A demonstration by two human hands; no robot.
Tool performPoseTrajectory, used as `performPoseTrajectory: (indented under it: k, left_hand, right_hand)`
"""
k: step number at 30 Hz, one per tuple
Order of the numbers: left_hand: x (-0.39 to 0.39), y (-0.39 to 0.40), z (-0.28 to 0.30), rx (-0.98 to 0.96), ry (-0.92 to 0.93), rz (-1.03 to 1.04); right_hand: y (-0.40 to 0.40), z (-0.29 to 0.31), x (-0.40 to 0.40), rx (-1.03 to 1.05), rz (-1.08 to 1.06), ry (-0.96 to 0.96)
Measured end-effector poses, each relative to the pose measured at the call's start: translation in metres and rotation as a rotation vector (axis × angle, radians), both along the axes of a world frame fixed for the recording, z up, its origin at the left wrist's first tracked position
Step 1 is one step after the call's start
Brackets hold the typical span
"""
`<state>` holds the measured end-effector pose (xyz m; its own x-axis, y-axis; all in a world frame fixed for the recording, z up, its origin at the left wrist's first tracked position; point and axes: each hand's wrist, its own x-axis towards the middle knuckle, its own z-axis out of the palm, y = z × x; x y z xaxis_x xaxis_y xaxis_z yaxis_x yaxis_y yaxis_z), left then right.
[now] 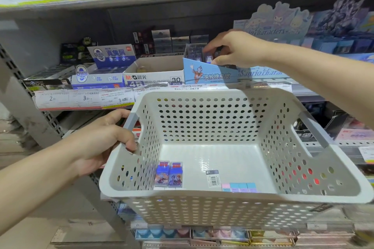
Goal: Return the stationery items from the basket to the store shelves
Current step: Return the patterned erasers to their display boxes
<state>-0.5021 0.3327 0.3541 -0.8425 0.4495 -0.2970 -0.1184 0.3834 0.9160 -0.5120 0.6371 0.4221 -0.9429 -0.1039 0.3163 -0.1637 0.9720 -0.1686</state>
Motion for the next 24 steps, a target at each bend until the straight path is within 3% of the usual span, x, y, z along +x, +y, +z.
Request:
performPoseTrajectory:
  k: [15, 24]
  left_hand:
    - [0.0, 0.003, 0.002, -0.016, -0.003, 0.042]
    - [-0.004, 0.004, 0.001, 0.002, -0.004, 0.041]
  right_hand:
    - [0.001, 0.006, -0.001, 0.165, -0.011, -0.081]
    - [0.001, -0.004, 0.002, 0.252, -0.075, -0.01]
